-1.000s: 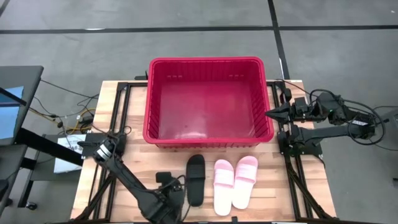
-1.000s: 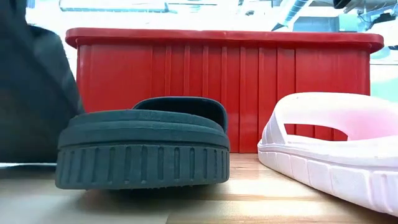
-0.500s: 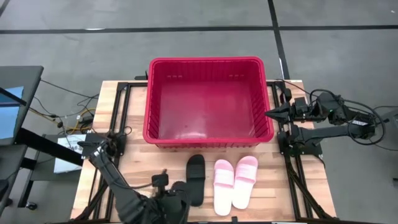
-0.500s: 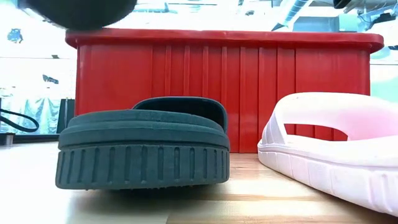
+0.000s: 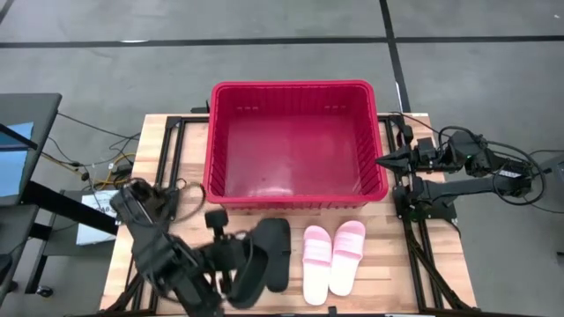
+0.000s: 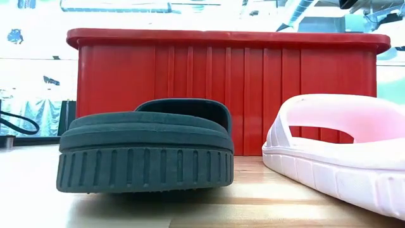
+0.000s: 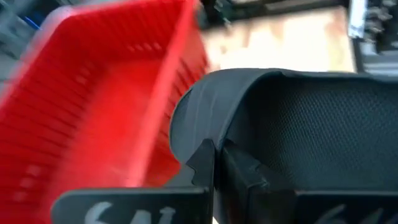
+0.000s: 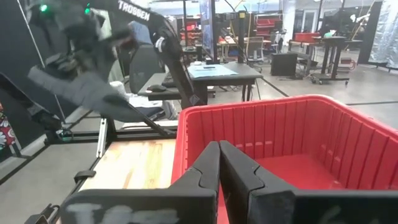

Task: Pick and place slides into bin
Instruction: Put the left black slipper into the red bin

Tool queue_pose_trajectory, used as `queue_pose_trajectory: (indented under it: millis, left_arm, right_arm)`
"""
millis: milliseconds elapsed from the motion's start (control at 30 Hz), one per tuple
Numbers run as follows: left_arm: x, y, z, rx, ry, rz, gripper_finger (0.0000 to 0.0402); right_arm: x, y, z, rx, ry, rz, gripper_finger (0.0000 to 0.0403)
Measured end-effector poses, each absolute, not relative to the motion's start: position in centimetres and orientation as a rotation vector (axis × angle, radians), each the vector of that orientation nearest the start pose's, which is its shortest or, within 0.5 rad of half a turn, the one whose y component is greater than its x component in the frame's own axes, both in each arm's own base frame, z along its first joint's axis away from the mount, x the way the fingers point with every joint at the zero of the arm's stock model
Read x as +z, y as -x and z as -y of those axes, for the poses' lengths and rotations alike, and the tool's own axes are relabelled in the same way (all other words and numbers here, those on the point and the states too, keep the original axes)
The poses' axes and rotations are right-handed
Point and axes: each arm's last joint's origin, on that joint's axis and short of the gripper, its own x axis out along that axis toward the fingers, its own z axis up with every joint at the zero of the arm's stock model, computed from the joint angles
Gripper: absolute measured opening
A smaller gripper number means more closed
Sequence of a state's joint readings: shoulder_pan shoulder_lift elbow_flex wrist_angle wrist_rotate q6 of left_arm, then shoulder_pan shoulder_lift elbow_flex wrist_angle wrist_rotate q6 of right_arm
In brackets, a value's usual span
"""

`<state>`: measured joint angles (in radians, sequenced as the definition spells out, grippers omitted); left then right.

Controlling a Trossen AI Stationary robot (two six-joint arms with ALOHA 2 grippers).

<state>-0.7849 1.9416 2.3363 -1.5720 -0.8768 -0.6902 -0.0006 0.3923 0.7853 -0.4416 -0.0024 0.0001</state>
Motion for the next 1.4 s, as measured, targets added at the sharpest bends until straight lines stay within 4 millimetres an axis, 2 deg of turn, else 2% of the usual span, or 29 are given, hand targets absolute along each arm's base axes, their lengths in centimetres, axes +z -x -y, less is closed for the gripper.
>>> queue_pose_trajectory:
  millis: [133,333,500,700,900,1100,1233,1400]
  left_arm:
    - [44.0,-26.3,20.4,0.382,-0.291,-0.649,0.0]
    - [46.3,-26.8,14.8,0.483,-0.382,-0.652,0.0]
    - [47.0,-28.3,9.2,0.614,-0.447,-0.724,0.0]
    - [46.6,-30.3,2.4,0.711,-0.444,-0.844,0.0]
    - [44.7,-32.9,-2.9,0.752,-0.427,-0.885,0.0]
    - [40.6,-35.3,-6.5,0.762,-0.436,-0.932,0.0]
    - [37.7,-36.1,-8.1,0.764,-0.424,-0.967,0.0]
    - [34.5,-36.9,-9.1,0.764,-0.446,-0.977,0.0]
  right_arm:
    - [34.9,-7.6,0.0,0.002,0.0,-0.048,0.0]
    - [34.9,-7.6,0.0,0.002,0.0,-0.049,0.0]
    - [34.9,-7.6,0.0,0.002,0.0,-0.049,0.0]
    - [34.9,-7.6,0.0,0.002,0.0,-0.049,0.0]
    - [34.9,-7.6,0.0,0.002,0.0,-0.049,0.0]
    - [34.9,-7.6,0.0,0.002,0.0,-0.049,0.0]
    - [34.9,-7.6,0.0,0.002,0.0,-0.049,0.0]
    - [34.9,-7.6,0.0,0.002,0.0,-0.049,0.0]
